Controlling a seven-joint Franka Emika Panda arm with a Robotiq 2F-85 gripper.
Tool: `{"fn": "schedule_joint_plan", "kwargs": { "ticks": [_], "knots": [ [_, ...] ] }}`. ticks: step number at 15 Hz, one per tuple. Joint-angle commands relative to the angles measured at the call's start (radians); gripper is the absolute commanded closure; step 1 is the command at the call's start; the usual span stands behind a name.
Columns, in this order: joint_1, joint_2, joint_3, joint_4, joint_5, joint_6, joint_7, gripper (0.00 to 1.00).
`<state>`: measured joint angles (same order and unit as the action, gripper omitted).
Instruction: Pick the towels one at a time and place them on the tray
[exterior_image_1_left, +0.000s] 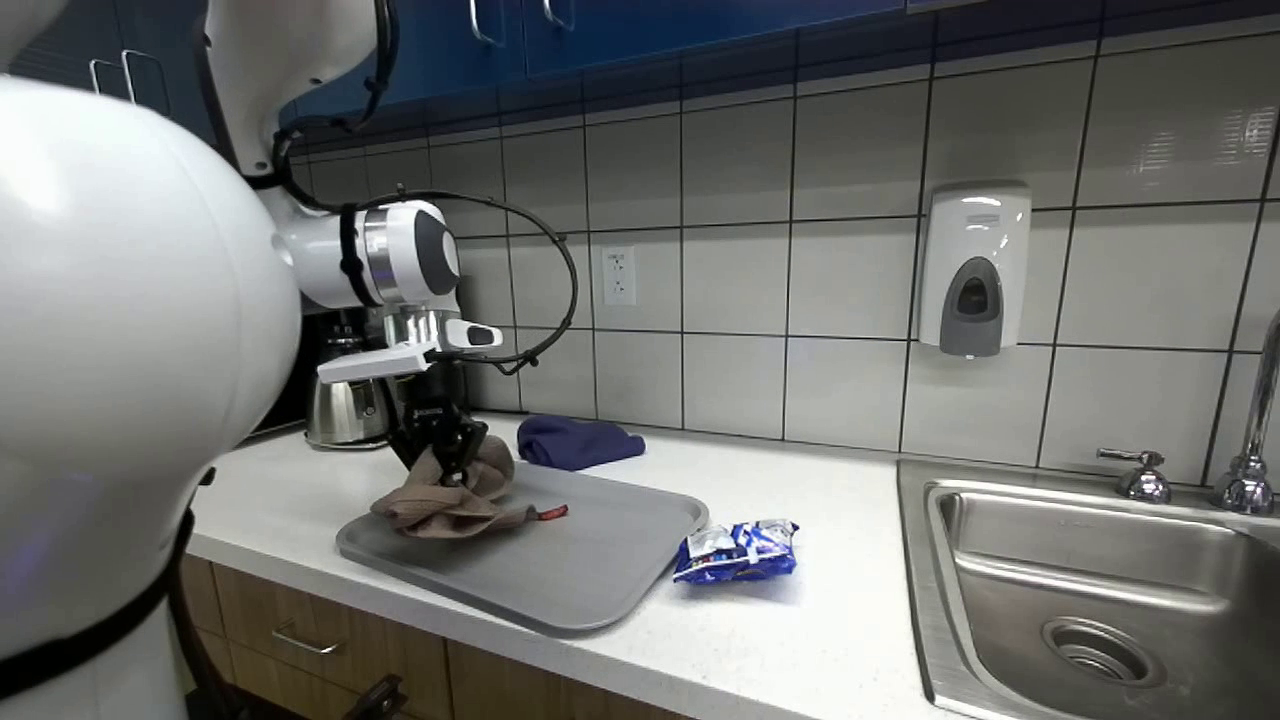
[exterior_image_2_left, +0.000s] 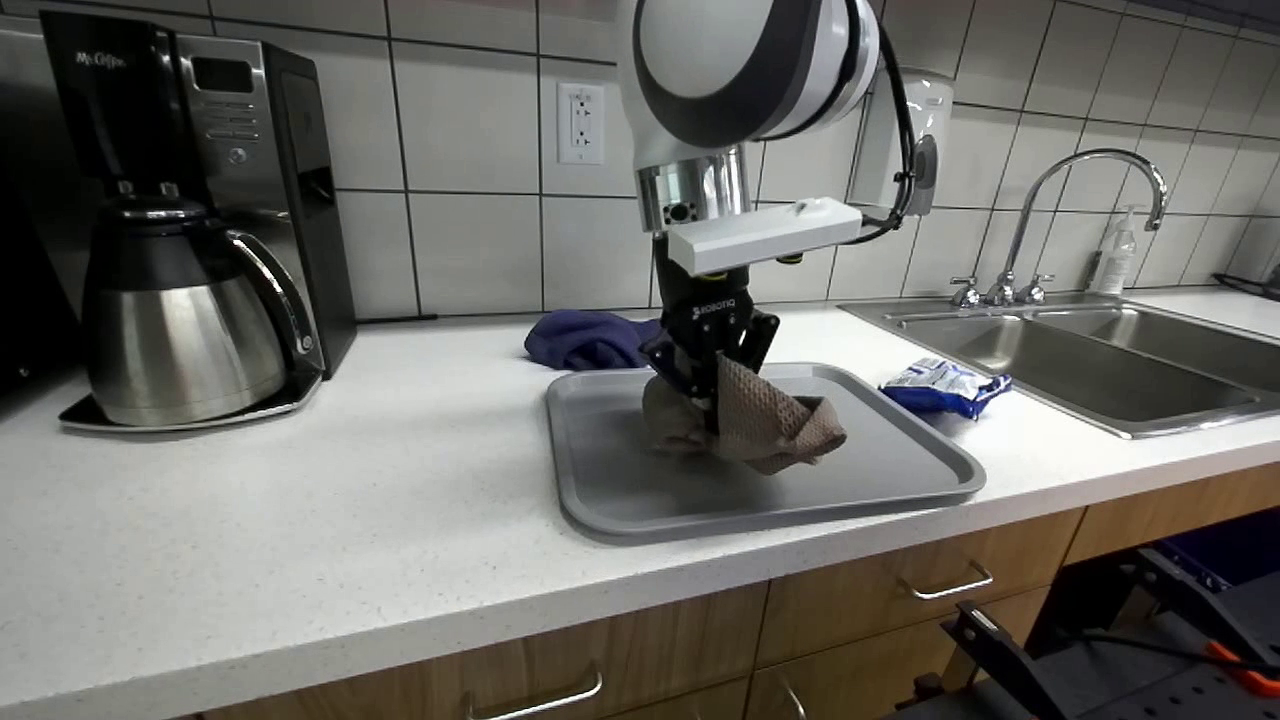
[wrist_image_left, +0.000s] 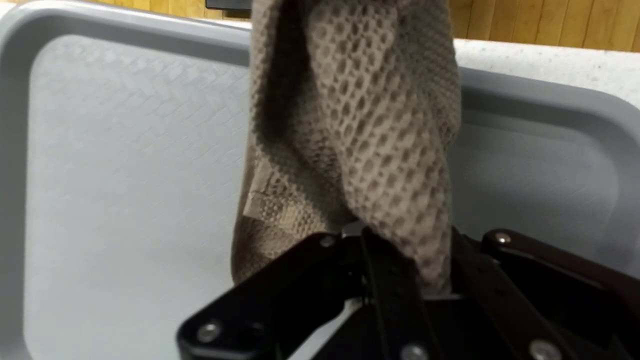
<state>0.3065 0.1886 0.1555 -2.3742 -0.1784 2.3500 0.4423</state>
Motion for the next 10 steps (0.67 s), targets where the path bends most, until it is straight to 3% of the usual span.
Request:
{"fn": "schedule_joint_plan", "kwargs": {
  "ticks": [1,7,8,10],
  "knots": [
    [0.002,0.058,-0.023,0.046,-0.067,0.031,0.088,0.97],
    [0.019,0.139,-0.044,0.126,-0.062,0.041,0.103,0.97],
    [0.02,0.144,-0.04,0.136,-0.05,0.033,0.089,0.64],
    [0.023,0.134,-0.024,0.14,-0.03,0.009,0.047,0.57]
  ]
}}
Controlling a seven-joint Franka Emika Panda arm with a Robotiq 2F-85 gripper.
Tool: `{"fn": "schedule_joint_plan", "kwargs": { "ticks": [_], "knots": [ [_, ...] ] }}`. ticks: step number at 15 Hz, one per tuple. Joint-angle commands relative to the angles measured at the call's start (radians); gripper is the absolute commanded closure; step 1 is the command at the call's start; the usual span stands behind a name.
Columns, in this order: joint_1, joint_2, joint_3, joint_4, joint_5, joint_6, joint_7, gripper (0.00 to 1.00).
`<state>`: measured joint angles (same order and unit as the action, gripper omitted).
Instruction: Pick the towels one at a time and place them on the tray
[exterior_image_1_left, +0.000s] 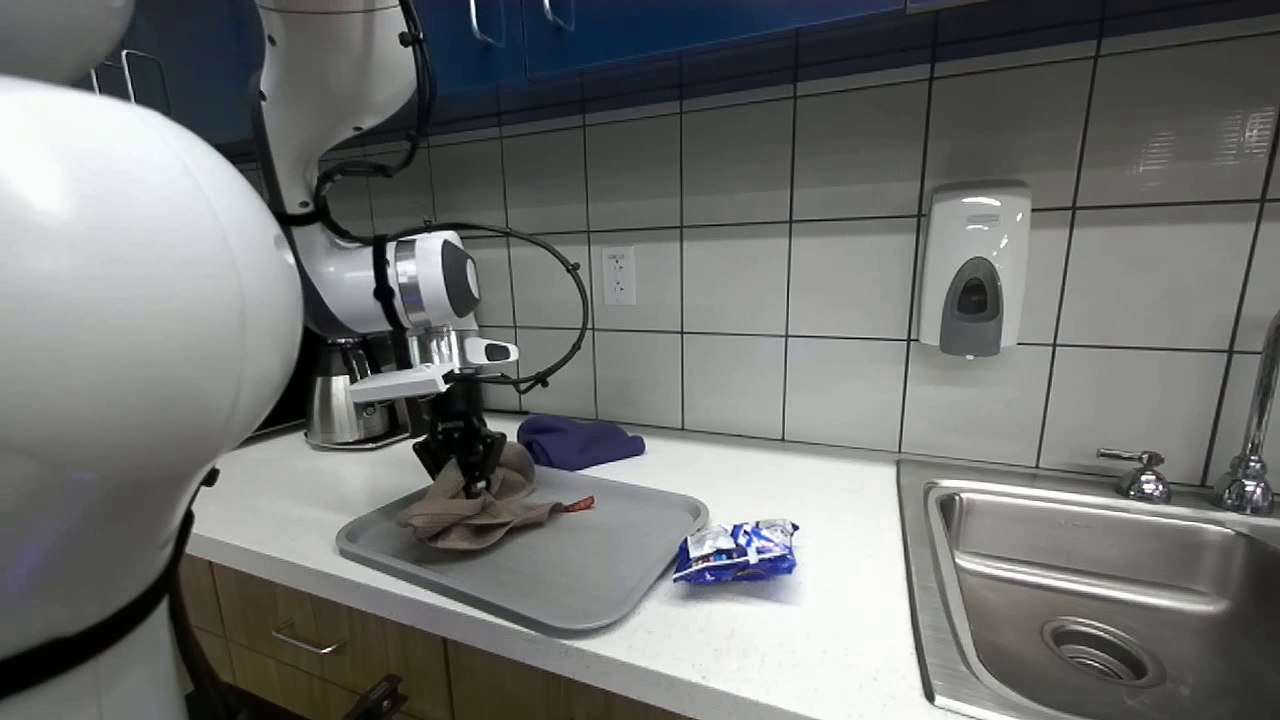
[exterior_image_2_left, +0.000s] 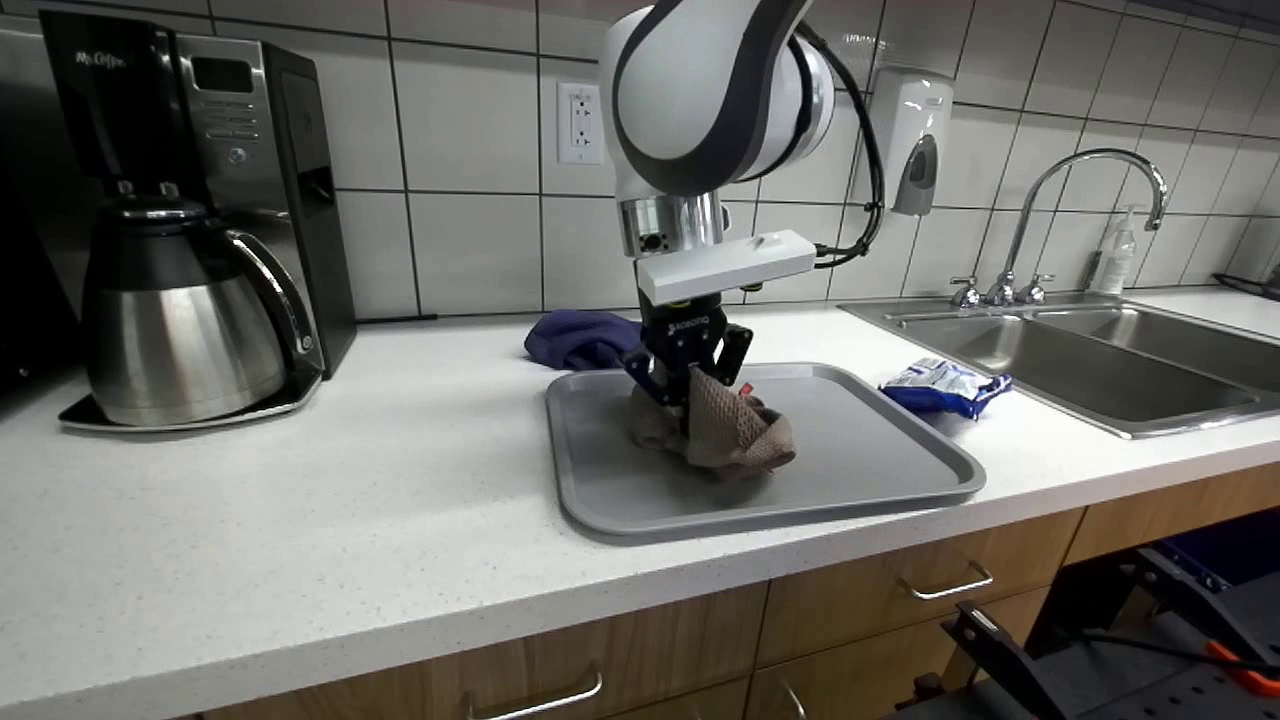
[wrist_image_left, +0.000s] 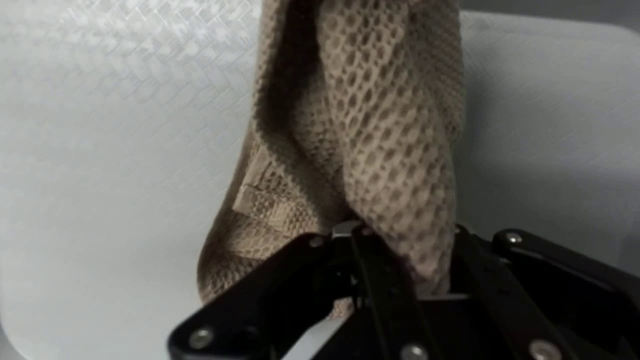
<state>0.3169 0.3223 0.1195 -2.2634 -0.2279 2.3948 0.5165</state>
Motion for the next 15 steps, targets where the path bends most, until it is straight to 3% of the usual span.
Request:
{"fn": "schedule_joint_plan", "kwargs": {
  "ticks": [1,7,15],
  "knots": [
    [0.012,-0.007,0.023,0.029,0.033,-0.048,-0.054,0.49],
    [0.019,-0.045,0.054,0.059,0.042,-0.126,-0.142,0.04],
    [-0.005,-0.034,0.031,0.155,0.002,-0.203,-0.226,0.0]
  ]
}}
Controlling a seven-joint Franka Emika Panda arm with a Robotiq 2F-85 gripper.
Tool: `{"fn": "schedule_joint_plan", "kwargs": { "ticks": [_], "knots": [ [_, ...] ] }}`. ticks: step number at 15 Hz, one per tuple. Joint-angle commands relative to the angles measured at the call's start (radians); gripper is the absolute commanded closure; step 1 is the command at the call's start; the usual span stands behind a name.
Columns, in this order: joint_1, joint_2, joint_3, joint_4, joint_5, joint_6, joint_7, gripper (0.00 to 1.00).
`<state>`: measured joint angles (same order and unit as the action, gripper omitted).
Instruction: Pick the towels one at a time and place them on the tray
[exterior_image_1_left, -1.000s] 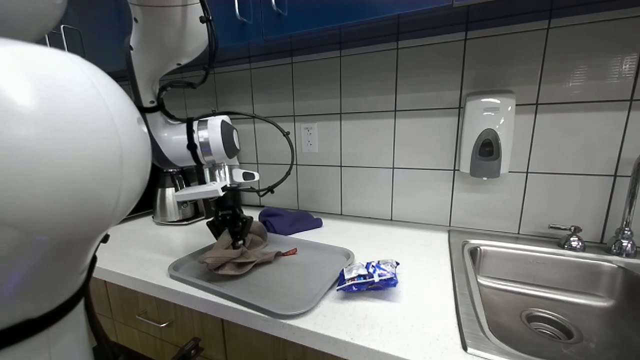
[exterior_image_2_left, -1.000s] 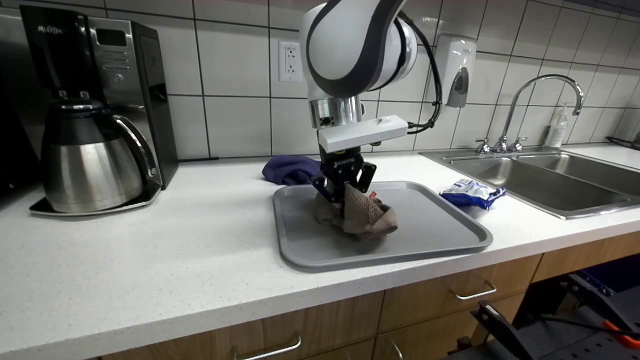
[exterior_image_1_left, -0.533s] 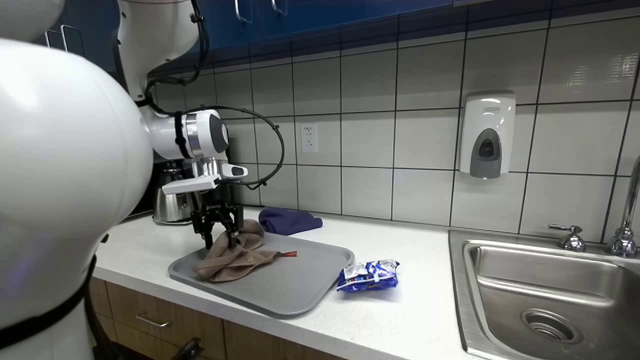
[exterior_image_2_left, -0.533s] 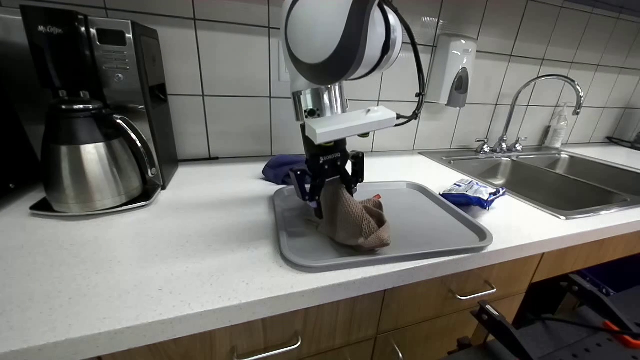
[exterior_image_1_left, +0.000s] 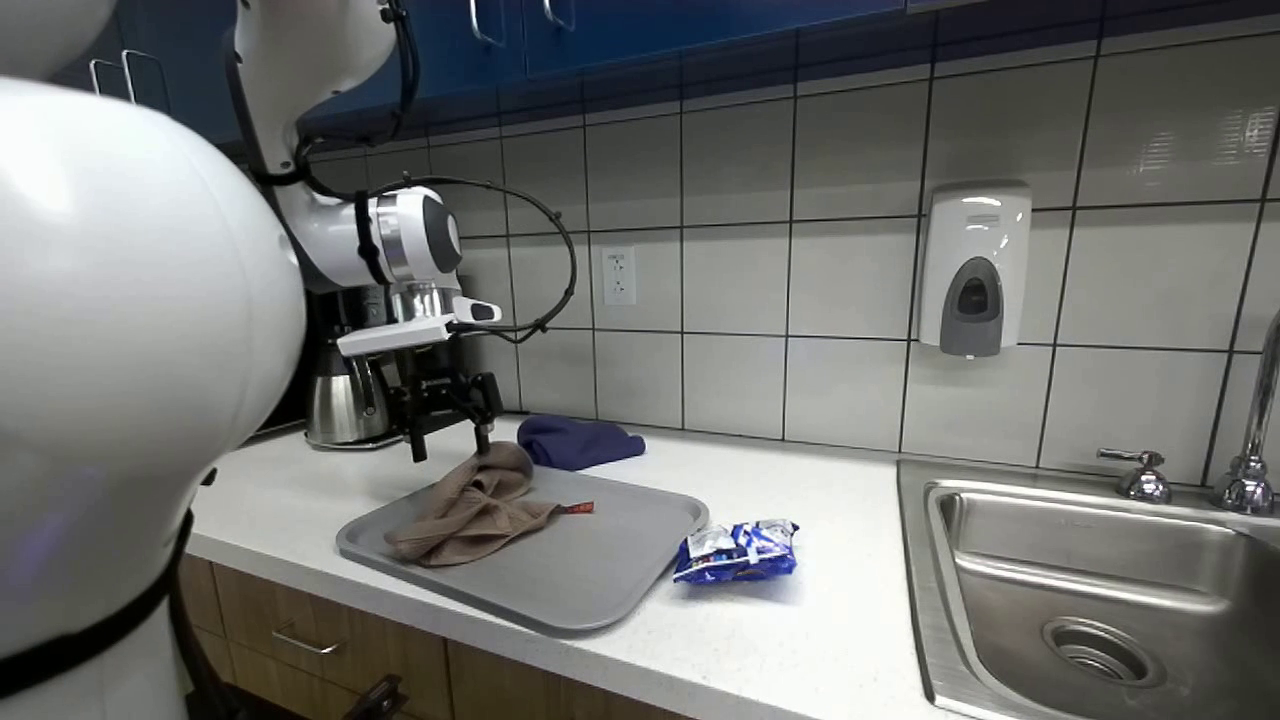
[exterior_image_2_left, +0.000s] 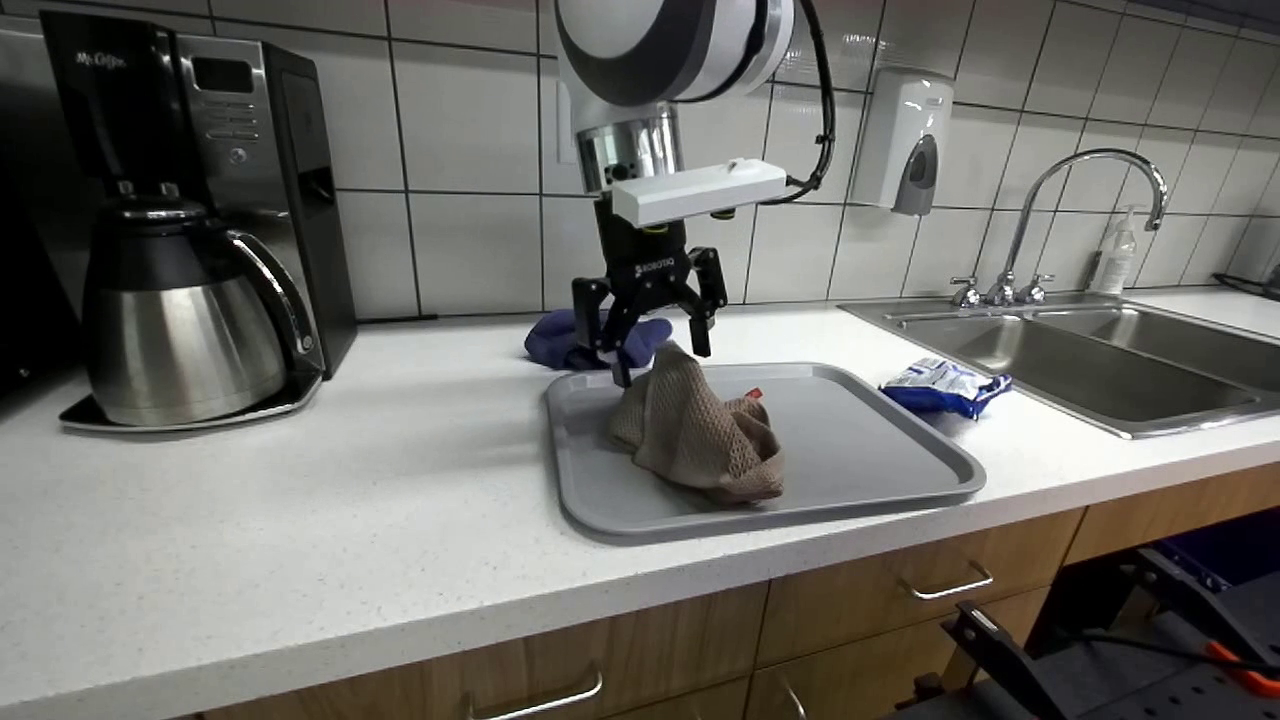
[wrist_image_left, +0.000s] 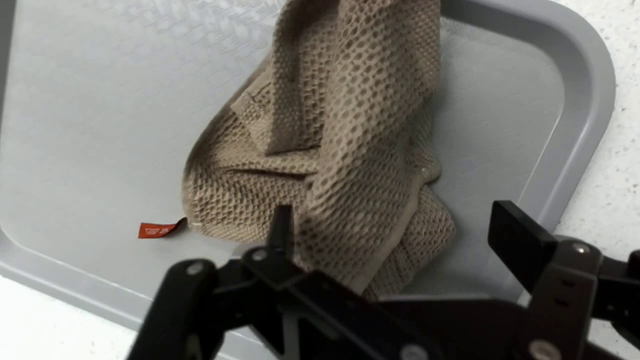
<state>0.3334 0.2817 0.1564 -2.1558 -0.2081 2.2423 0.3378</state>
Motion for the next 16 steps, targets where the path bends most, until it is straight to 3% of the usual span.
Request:
{"fn": "schedule_joint_plan", "kwargs": {
  "ticks": [1,8,16],
  "knots": [
    [-0.027,0.016,-0.01,0.062,-0.021,-0.052,-0.061,0.0],
    [-0.06,0.145,-0.054,0.213,-0.059,-0.036,-0.169,0.0],
    [-0.064,0.331,-0.096,0.444,-0.06,-0.036,-0.209,0.0]
  ]
}}
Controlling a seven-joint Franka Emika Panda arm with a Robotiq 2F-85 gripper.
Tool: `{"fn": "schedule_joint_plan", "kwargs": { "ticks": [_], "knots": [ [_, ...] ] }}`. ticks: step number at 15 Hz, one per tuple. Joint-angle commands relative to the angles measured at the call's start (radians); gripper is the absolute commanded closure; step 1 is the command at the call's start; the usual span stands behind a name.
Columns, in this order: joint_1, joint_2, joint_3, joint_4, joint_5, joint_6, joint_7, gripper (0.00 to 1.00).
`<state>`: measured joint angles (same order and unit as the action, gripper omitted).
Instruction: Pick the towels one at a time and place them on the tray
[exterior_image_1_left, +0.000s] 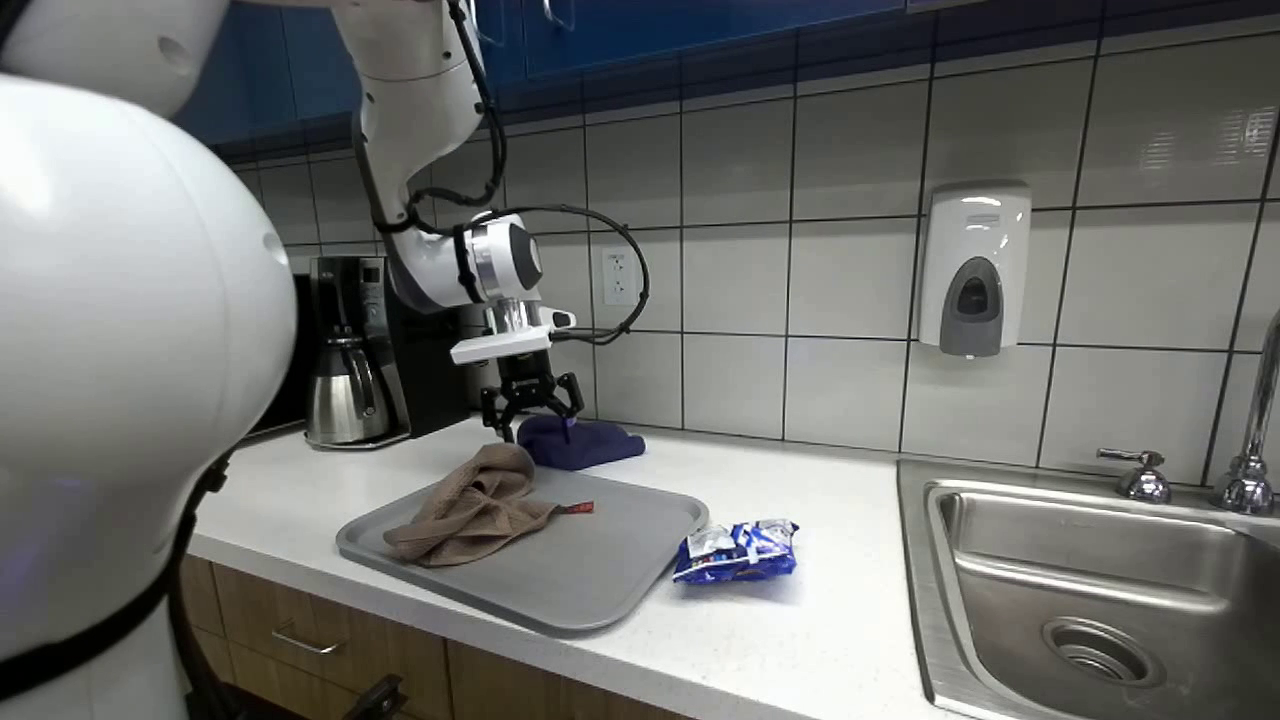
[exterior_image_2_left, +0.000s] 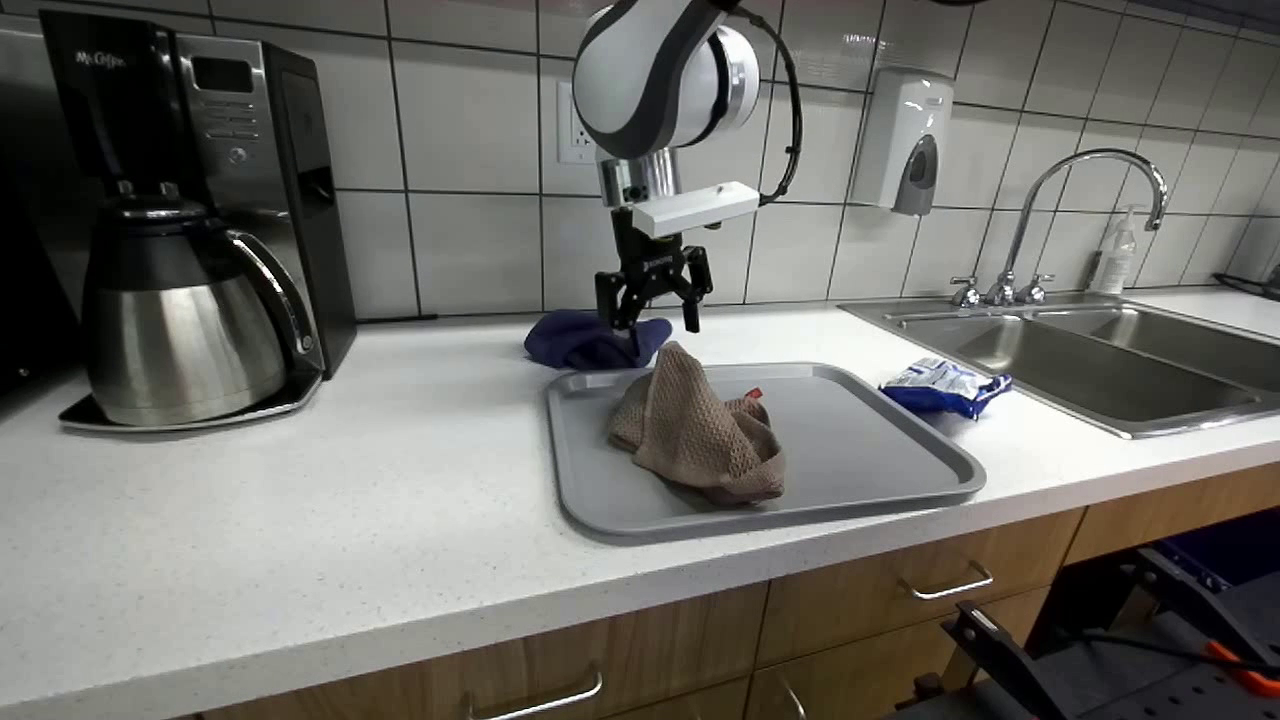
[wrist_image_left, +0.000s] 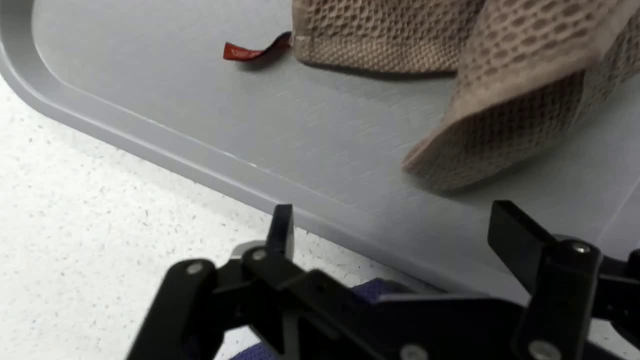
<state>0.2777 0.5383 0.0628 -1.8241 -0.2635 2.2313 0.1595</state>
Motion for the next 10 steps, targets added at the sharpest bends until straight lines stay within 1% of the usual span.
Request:
{"fn": "schedule_joint_plan", "kwargs": {
  "ticks": [1,4,10],
  "knots": [
    [-0.012,0.092,-0.001,0.139,0.004,-0.022,-0.038,0.0],
    [-0.019,0.141,0.003,0.216,0.024,-0.022,-0.058,0.0],
    [-0.023,0.208,0.006,0.332,0.055,-0.017,-0.078,0.0]
  ]
}}
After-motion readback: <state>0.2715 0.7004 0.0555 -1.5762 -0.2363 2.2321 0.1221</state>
